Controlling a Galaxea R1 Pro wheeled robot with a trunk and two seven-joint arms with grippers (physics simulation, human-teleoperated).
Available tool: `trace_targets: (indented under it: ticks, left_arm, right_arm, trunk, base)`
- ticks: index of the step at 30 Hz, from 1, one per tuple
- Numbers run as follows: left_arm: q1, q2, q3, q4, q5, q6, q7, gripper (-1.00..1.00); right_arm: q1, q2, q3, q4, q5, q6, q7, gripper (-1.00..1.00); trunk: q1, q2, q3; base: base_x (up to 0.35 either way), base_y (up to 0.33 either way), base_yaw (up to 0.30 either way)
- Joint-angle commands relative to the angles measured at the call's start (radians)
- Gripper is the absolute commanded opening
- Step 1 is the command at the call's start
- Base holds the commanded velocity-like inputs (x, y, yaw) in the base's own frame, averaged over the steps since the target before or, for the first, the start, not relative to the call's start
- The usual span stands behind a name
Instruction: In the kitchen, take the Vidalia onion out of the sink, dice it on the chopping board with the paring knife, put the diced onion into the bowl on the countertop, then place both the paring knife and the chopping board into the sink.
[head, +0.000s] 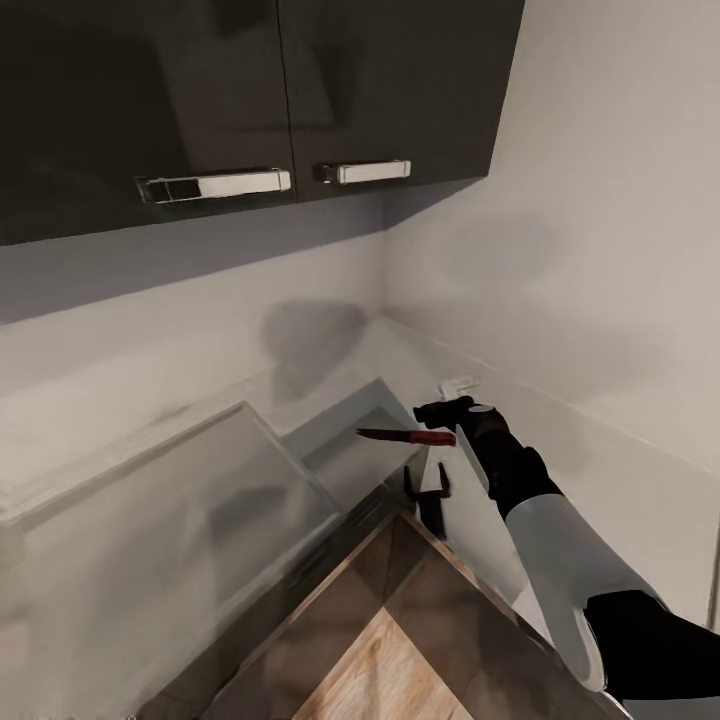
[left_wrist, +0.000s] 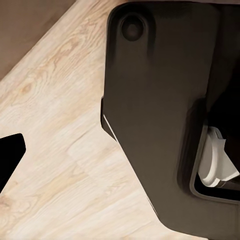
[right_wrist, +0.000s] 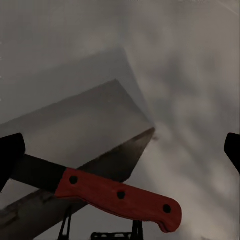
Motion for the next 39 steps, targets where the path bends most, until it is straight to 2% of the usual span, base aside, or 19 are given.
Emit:
trace_targets:
  ticks: [1,14,19,21,22,23,25,26,30,33,37,39]
  left_arm:
    - [0.000,0.001,-0.005,-0.002,0.007,-0.002,0.007,1.00]
    - [0.001,0.001,-0.005,0.002,0.007,0.000,0.007,1.00]
    - [0.001,-0.001,-0.005,0.010,0.007,0.000,0.007,1.00]
    - [0.001,-0.001,-0.005,0.011,0.007,0.000,0.007,1.00]
    - [0.001,-0.001,-0.005,0.012,0.007,0.000,0.007,1.00]
    - [0.001,-0.001,-0.005,0.012,0.007,0.000,0.007,1.00]
    - [0.000,-0.001,-0.005,0.020,0.007,0.000,0.007,1.00]
    - [0.000,-0.001,-0.005,0.022,0.007,0.000,0.006,1.00]
    - [0.000,-0.001,-0.005,0.024,0.007,0.000,0.005,1.00]
    - [0.001,-0.001,-0.005,0.024,0.007,0.000,0.005,1.00]
    - [0.000,-0.001,-0.005,0.025,0.007,0.000,0.005,1.00]
    - [0.000,-0.001,-0.005,0.025,0.007,0.000,0.005,1.00]
  right_arm:
    - [-0.001,0.000,-0.001,-0.001,0.010,0.006,0.007,1.00]
    - [-0.001,0.000,0.001,-0.001,0.010,0.006,0.007,1.00]
    - [-0.001,-0.012,0.001,-0.001,0.010,0.006,0.016,1.00]
    - [-0.001,-0.026,0.001,-0.001,0.010,0.006,0.064,1.00]
    - [-0.001,-0.048,0.001,-0.001,0.010,0.006,0.120,1.00]
    - [-0.001,-0.055,0.001,-0.001,0.010,0.005,0.141,1.00]
    - [-0.001,-0.091,0.010,-0.001,0.015,0.005,0.262,1.00]
    - [-0.001,-0.101,0.015,-0.001,0.035,0.004,0.299,1.00]
    - [-0.001,-0.114,0.018,-0.001,0.092,0.002,0.337,1.00]
    - [-0.001,-0.123,0.018,0.000,0.130,0.000,0.402,1.00]
    - [-0.001,-0.149,0.018,0.000,0.143,-0.001,0.480,1.00]
    - [-0.001,-0.157,0.018,0.000,0.144,-0.001,0.490,1.00]
  trunk:
    - [0.001,-0.002,-0.002]
    - [0.001,-0.002,-0.007]
    - [0.001,-0.002,-0.009]
    - [0.001,-0.002,-0.009]
    - [0.001,-0.002,-0.009]
    - [0.001,-0.002,-0.009]
    - [0.001,-0.002,-0.009]
    - [0.001,-0.002,-0.009]
    - [0.001,-0.002,-0.009]
    - [0.001,-0.002,-0.009]
    - [0.001,-0.002,-0.009]
    - [0.001,-0.002,-0.009]
  base:
    - [0.000,-0.011,0.171]
    - [0.000,-0.038,0.206]
    - [0.000,-0.097,0.103]
    - [0.000,-0.146,0.013]
    - [0.000,-0.082,0.005]
    - [0.000,-0.052,0.003]
    - [0.000,-0.025,0.002]
    - [0.000,-0.009,0.001]
    - [0.000,-0.004,0.000]
    - [0.000,0.000,0.000]
    - [0.000,-0.001,0.000]
    - [0.000,-0.037,0.000]
